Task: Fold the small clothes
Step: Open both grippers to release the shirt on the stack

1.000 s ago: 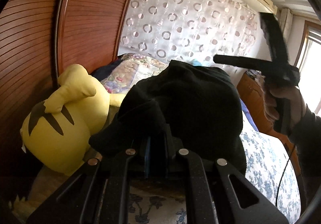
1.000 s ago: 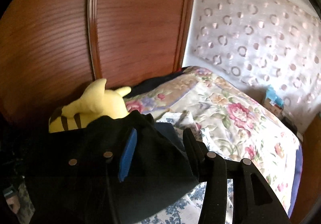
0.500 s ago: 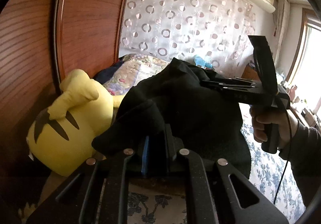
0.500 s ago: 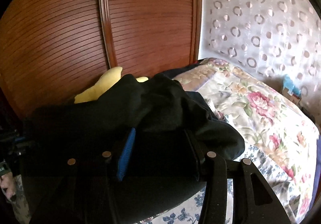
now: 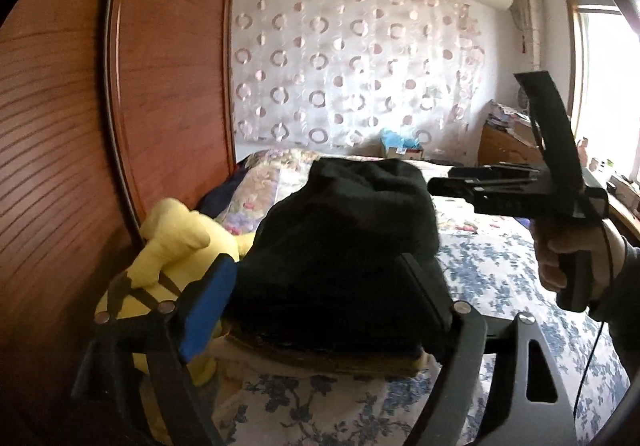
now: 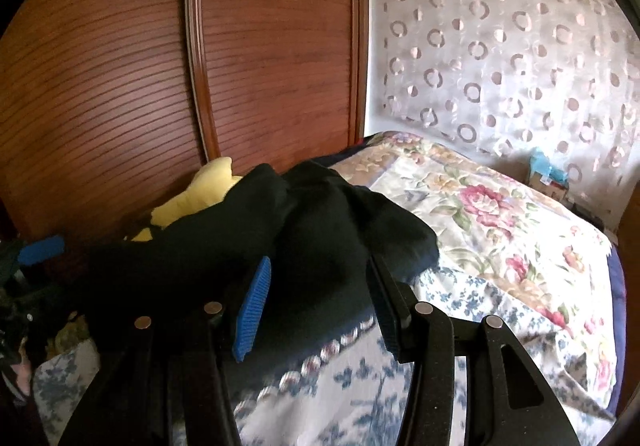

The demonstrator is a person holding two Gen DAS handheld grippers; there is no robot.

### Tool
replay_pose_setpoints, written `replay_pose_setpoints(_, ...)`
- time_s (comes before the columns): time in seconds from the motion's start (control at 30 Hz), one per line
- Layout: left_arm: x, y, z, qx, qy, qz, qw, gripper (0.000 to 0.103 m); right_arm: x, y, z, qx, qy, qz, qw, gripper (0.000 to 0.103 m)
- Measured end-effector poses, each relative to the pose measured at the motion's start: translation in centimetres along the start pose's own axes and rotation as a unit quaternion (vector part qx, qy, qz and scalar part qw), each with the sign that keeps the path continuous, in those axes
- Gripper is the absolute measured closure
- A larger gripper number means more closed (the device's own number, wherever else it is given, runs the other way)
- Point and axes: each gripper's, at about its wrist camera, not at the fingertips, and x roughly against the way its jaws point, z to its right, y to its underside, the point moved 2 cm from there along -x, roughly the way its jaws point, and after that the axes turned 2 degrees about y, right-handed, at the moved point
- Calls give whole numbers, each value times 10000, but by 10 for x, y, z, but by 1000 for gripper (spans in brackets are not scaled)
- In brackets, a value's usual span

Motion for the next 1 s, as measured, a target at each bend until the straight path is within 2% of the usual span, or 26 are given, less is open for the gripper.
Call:
replay_pose_setpoints(0.07,6,-1,4,-64,1,40,10000,14,18,7,-4,-46,60,55,10000,50)
replay_pose_setpoints(0.3,22,1,21,-149,166,153,9996,13,73,38,-19,-200,187,145,9995,42)
replay_pose_setpoints(0.37,23,4,29,-150,241,104,9995,13,90,48,-25,-250,340,172,9990,32)
replay_pose_setpoints(0.43,25,7,37,-157,371,103,9991,13,106,60,-30,-364,453,206,9981,29)
replay_pose_setpoints(0.73,32,23,78,-359,749,-93,9965,13,193,115,-51,-1085,1054,433,9875,29)
replay_pose_setpoints(1.0,56,20,118,-528,1041,-10,9932,13,255,138,-72,-1423,1661,620,9738,29)
